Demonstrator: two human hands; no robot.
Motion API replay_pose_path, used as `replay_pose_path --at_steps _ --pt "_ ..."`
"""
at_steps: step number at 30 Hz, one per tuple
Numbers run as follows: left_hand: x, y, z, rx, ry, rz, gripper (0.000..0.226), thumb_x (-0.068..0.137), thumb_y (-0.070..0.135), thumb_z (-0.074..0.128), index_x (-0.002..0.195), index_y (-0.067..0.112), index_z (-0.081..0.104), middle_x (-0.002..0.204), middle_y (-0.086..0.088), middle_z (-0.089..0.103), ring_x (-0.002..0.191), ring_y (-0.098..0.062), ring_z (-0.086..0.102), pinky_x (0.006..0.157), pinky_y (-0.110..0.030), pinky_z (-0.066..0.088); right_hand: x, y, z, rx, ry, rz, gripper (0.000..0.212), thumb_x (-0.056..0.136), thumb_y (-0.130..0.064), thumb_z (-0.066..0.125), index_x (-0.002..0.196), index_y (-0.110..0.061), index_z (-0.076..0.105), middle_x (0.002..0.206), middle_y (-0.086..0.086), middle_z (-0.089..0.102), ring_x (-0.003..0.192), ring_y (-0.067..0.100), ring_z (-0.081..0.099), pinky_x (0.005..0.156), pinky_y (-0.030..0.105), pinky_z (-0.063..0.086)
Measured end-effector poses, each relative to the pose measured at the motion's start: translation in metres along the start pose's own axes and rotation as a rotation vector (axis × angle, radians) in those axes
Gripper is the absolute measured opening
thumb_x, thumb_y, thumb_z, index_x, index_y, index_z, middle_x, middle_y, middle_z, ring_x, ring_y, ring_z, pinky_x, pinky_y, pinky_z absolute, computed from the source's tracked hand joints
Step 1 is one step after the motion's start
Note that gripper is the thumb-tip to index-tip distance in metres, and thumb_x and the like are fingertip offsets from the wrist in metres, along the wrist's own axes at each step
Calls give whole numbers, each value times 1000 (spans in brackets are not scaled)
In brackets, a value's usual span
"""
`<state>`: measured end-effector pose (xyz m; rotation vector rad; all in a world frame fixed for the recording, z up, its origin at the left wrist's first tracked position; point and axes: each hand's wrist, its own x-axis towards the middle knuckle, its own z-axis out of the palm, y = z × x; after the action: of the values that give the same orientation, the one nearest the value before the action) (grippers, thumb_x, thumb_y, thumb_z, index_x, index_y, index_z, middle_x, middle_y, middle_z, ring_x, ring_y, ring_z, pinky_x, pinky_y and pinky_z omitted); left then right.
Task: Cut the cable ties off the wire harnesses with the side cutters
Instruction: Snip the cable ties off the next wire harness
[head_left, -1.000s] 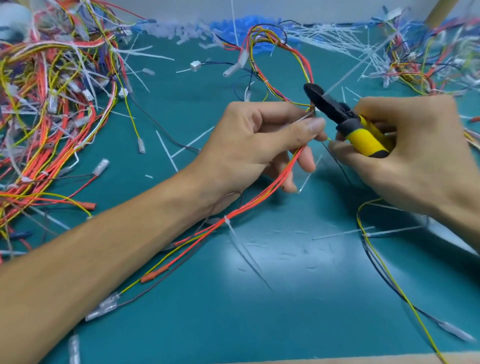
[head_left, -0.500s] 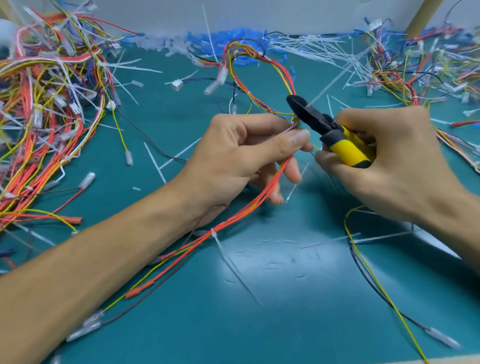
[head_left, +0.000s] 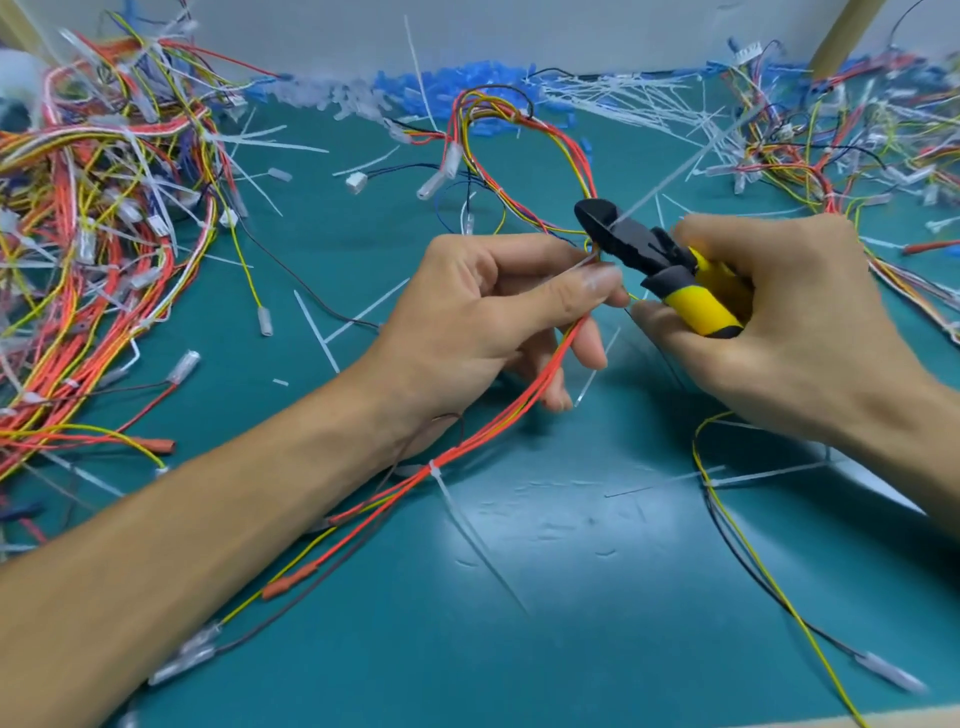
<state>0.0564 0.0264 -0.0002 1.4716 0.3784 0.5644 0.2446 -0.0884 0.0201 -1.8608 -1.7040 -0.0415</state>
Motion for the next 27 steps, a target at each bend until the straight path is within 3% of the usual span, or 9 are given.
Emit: replay_pose_path --at_steps 4,7,12,15,18,20,23,27 --pt "1 0 -2 1 29 -8 16 100 13 65 94 3 75 68 -15 69 38 -24 56 49 -31 54 4 1 -1 -45 -20 -13 29 85 -39 67 72 -25 46 56 -2 38 55 23 36 52 39 34" --pt "0 1 -1 17 29 -14 16 101 13 64 95 2 74 68 -14 69 38 -23 57 52 -35 53 3 5 2 -25 -38 32 35 87 -47 64 71 -17 56 53 9 40 57 38 36 51 46 44" --pt "0 3 1 12 46 -43 16 101 13 64 97 0 74 67 -12 69 39 -23 56 54 -36 53 3 2 0 -78 -5 6 33 87 -47 64 82 -15 69 58 12 52 57 38 45 53 45 47" --pt "-1 2 1 20 38 -34 17 101 14 64 97 0 74 68 -12 70 39 -23 57 52 -35 55 3 -1 -4 -80 12 5 33 87 -42 65 73 -13 66 52 13 41 53 37 38 49 40 40" --pt "0 2 0 11 38 -29 16 100 13 64 96 2 75 67 -12 70 39 -23 57 50 -32 56 3 -3 -4 -75 6 -19 26 91 -34 72 74 -16 63 53 2 40 52 26 40 49 35 32" --pt "1 2 0 10 29 -31 16 101 13 64 96 2 75 68 -13 70 39 -23 57 50 -33 55 4 0 -3 -82 -1 -12 31 91 -27 76 69 -16 57 52 5 37 53 30 35 50 35 30" --pt "0 2 0 12 19 -28 16 100 14 64 95 3 75 69 -14 70 39 -24 57 51 -33 56 4 1 -3 -100 -2 -16 39 90 -33 69 63 -15 48 52 10 33 56 37 31 48 39 34" --pt "1 1 -1 0 29 -21 15 100 12 64 94 3 75 68 -14 69 38 -23 57 52 -34 55 5 -2 -3 -80 3 -18 32 86 -39 66 65 -28 45 52 -1 34 54 28 31 49 38 34"
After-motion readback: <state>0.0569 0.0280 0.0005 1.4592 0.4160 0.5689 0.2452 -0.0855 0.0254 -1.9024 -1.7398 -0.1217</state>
